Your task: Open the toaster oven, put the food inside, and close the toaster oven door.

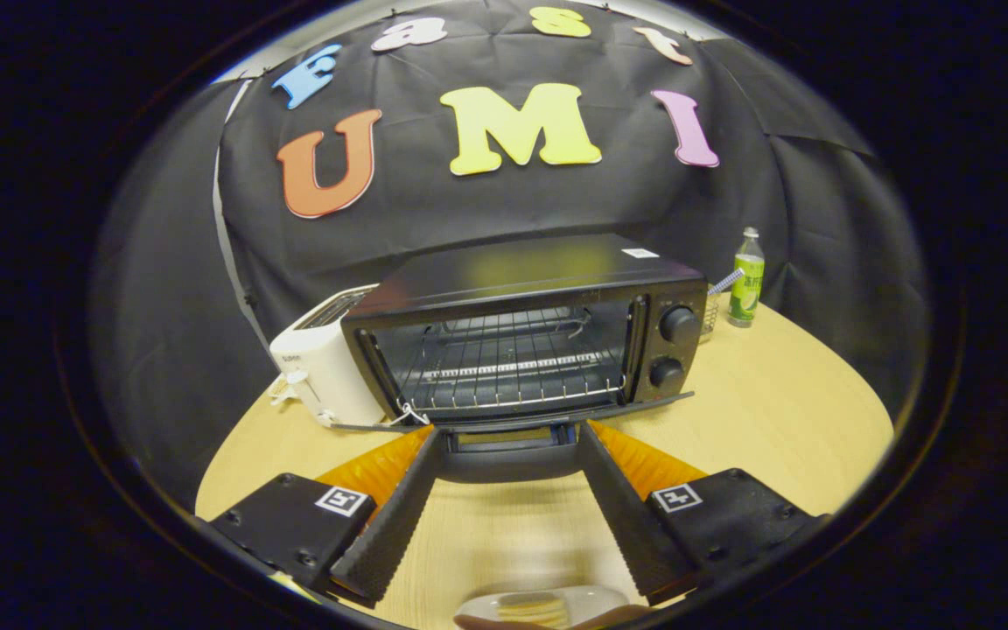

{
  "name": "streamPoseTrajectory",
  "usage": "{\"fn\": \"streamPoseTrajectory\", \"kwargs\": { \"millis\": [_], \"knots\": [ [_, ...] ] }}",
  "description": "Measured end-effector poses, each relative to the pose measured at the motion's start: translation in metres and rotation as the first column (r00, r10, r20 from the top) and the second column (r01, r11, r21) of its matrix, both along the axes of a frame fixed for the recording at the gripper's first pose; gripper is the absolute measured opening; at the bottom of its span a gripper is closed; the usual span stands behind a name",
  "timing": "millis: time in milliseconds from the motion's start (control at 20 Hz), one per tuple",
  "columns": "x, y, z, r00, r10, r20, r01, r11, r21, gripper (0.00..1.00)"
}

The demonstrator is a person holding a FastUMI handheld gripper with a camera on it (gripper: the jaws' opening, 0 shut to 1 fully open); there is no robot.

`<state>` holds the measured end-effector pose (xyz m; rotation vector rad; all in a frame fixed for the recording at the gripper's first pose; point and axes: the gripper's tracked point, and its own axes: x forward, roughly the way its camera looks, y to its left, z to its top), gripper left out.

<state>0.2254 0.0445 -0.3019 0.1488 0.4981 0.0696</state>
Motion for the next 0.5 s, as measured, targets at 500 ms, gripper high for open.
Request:
{"fn": "streamPoseTrajectory", "kwargs": {
  "millis": [500],
  "knots": [
    [-0.021, -0.002, -0.044, 0.997, 0.011, -0.072, -0.009, 1.000, 0.029, 1.00]
  ]
}}
